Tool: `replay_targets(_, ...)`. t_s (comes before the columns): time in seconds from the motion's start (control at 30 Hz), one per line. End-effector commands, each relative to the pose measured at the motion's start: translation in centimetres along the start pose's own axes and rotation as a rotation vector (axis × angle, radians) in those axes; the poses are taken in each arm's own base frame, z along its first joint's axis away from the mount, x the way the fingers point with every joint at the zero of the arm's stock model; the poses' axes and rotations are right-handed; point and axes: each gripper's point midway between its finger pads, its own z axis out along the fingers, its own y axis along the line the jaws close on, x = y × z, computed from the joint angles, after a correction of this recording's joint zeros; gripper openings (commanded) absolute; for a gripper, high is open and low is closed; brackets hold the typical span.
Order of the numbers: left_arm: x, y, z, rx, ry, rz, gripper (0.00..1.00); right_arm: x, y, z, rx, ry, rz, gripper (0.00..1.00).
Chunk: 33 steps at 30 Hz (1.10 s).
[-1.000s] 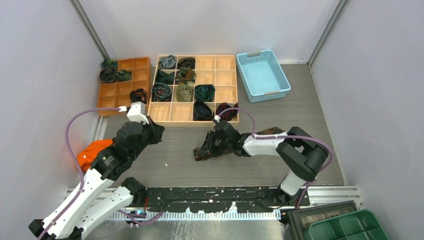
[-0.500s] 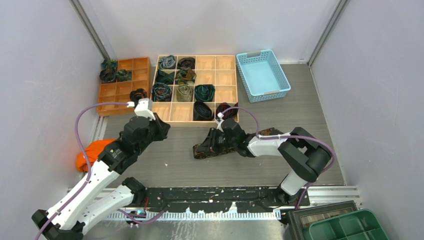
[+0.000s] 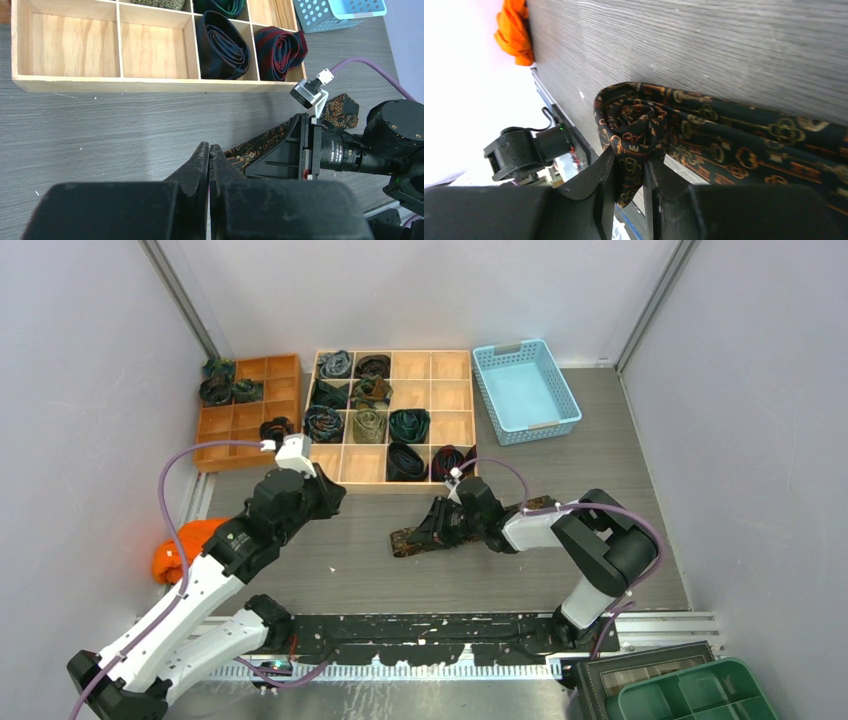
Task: Roll the ties
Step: Roll the tie at the center of the board.
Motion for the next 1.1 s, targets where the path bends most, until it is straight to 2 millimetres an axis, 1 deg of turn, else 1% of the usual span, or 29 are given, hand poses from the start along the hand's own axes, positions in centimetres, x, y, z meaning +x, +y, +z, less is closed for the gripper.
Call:
replay_targets(0.0, -2.4, -1.9, -0.1, 0.068, -0.07, -0.022, 0.0, -0.5, -0.5, -0.7, 0.056, -0.011, -0.055, 0.28)
replay_targets(0.03, -2.3, -2.0, 0.0, 0.07, -0.066, -0.021, 0.0, -0.6, -0.6, -0.8, 0.073, -0.012, -0.067, 0.34)
replay_targets(0.07, -2.2, -2.0, 0.1, 0.072, -0.062, -0.023, 0.0, -0.7, -0.6, -1.0, 0.087, -0.015, -0.077, 0.43)
replay_targets(0.1, -2.0, -2.0, 0.3, 0.073, -0.057, -0.022, 0.0, -0.8, -0.6, -1.2, 0.099, -0.018, -0.085, 0.46)
replay_targets(0.13, -1.9, -2.0, 0.4, 0.074, -0.052, -0.024, 0.0, -1.0, -0.6, -1.5, 0.116, -0.023, -0.097, 0.48)
replay_targets(0.33, -1.0, -2.1, 1.1, 0.08, -0.032, -0.03, 0.0, -2.3, -0.4, -3.1, 0.22, -0.061, -0.168, 0.48)
replay_targets(0.47, -0.7, -2.0, 1.3, 0.078, -0.026, -0.027, 0.0, -2.6, -0.9, -3.8, 0.282, -0.065, -0.193, 0.48)
replay_targets(0.7, -0.2, -1.8, 1.6, 0.073, -0.013, -0.021, 0.0, -2.6, -4.1, -3.6, 0.421, -0.038, -0.204, 0.48)
replay_targets(0.8, 0.1, -1.6, 2.0, 0.067, -0.008, -0.019, 0.0, -2.3, -4.8, -3.3, 0.437, -0.03, -0.195, 0.49)
replay_targets(0.87, 0.8, -1.4, 2.7, 0.057, 0.011, -0.012, 0.0, -2.3, -4.9, -3.3, 0.441, -0.03, -0.193, 0.5)
replay_targets(0.9, 1.1, -1.5, 3.0, 0.057, 0.023, -0.011, 0.0, -2.3, -4.8, -3.3, 0.442, -0.033, -0.195, 0.52)
replay_targets(0.97, 1.9, -1.5, 3.6, 0.06, 0.042, -0.017, 0.0, -2.6, -4.4, -3.6, 0.448, -0.048, -0.206, 0.62)
replay_targets(1.07, 2.7, -1.4, 4.2, 0.066, 0.052, -0.03, 0.0, -3.1, -2.8, -4.3, 0.44, -0.078, -0.23, 0.64)
